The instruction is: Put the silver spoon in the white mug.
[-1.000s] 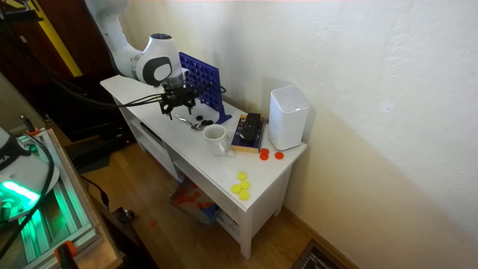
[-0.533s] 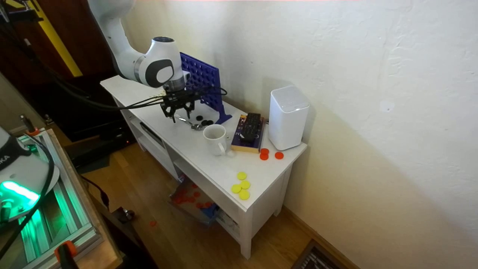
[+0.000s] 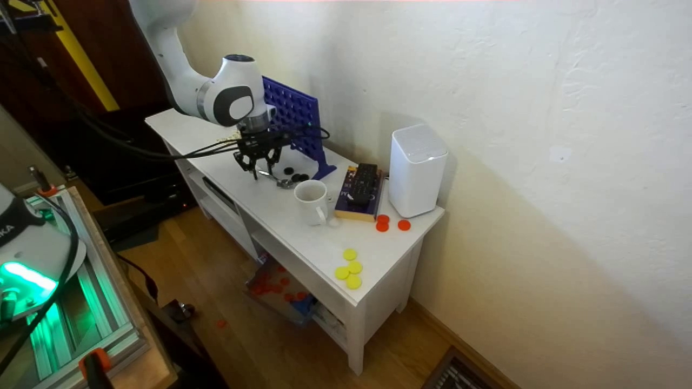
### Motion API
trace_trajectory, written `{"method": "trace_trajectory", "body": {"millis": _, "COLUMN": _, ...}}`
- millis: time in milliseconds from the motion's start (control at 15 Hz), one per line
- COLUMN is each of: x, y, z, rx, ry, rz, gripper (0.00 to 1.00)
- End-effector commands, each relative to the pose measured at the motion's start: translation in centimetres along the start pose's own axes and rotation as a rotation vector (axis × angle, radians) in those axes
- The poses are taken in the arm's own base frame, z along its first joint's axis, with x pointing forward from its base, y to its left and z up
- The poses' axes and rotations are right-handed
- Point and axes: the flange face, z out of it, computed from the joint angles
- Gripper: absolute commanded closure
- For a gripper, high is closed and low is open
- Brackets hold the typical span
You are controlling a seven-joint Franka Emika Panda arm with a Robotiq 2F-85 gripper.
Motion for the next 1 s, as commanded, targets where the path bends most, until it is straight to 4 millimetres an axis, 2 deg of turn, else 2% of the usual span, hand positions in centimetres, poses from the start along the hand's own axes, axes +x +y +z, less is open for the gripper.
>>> {"method": "trace_trajectory", "body": {"millis": 0, "x": 0.2, "y": 0.4, "z": 0.3, "rx": 0.015, "ry": -0.017, "rz": -0.024, "gripper": 0.56}}
{"method": "trace_trajectory", "body": {"millis": 67, "x": 0.1, "y": 0.4, "z": 0.3, "rx": 0.015, "ry": -0.019, "rz": -0.024, "gripper": 0.64}}
{"method": "trace_trajectory", "body": {"millis": 133, "x": 0.1, "y": 0.4, "z": 0.4, "rx": 0.017, "ry": -0.02, "rz": -0.024, "gripper": 0.67}}
{"method": "trace_trajectory", "body": {"millis": 333, "x": 0.0, "y": 0.5, "z": 0.3, "rx": 0.014, "ry": -0.02, "rz": -0.024, "gripper": 0.97}}
{"method": "trace_trajectory", "body": {"millis": 467, "x": -0.2, "y": 0.3, "z": 0.0, "rx": 0.014, "ry": -0.028, "rz": -0.02, "gripper": 1.0}}
{"method": "trace_trajectory", "body": {"millis": 533, "x": -0.3, "y": 0.0, "z": -0.2, "rx": 0.016, "ry": -0.025, "rz": -0.017, "gripper": 0.97}}
{"method": "trace_trajectory", "body": {"millis": 667, "x": -0.4, "y": -0.7, "z": -1.0, "rx": 0.018, "ry": -0.018, "rz": -0.015, "gripper": 0.97}}
{"method": "trace_trajectory", "body": {"millis": 933, "x": -0.3, "y": -2.9, "z": -3.8, "rx": -0.004, "ry": -0.013, "rz": -0.05, "gripper": 0.97}}
